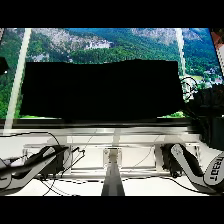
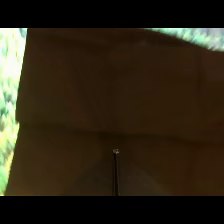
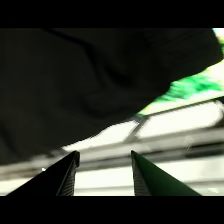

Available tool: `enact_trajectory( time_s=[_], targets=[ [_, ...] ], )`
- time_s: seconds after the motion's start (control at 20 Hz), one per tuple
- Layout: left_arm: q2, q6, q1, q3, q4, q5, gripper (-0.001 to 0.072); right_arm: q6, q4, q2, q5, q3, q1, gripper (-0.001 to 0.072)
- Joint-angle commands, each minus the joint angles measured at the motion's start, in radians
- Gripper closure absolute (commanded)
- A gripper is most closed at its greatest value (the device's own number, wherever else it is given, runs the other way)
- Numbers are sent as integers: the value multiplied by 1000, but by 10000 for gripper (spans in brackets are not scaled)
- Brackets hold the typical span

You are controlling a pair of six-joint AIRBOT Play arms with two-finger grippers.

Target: Fold the clothes and pants, and hang the long-sleeved shirts on hangers.

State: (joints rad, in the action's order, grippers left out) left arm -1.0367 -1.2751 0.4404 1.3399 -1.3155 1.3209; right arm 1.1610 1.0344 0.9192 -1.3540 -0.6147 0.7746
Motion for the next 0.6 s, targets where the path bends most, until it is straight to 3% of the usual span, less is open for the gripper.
enact_trajectory(
  time_s=[0.0, 0.2, 0.25, 0.3, 0.55],
  targets=[
    [45, -20, 18, -173, -24, -111, 703, 77, -64, -42, 100, 115, 11, 316],
    [45, -27, 70, -326, -21, -155, 703, 216, 18, -42, 158, 144, 11, 317],
    [45, -64, 99, -355, -39, -167, 703, 243, 68, -42, 157, 144, 11, 316],
    [45, -104, 132, -377, -59, -182, 704, 242, 99, -42, 166, 144, 11, 316],
    [44, -109, 303, -429, -65, -160, 704, 267, 70, -30, 357, 144, 11, 314]
  ],
)
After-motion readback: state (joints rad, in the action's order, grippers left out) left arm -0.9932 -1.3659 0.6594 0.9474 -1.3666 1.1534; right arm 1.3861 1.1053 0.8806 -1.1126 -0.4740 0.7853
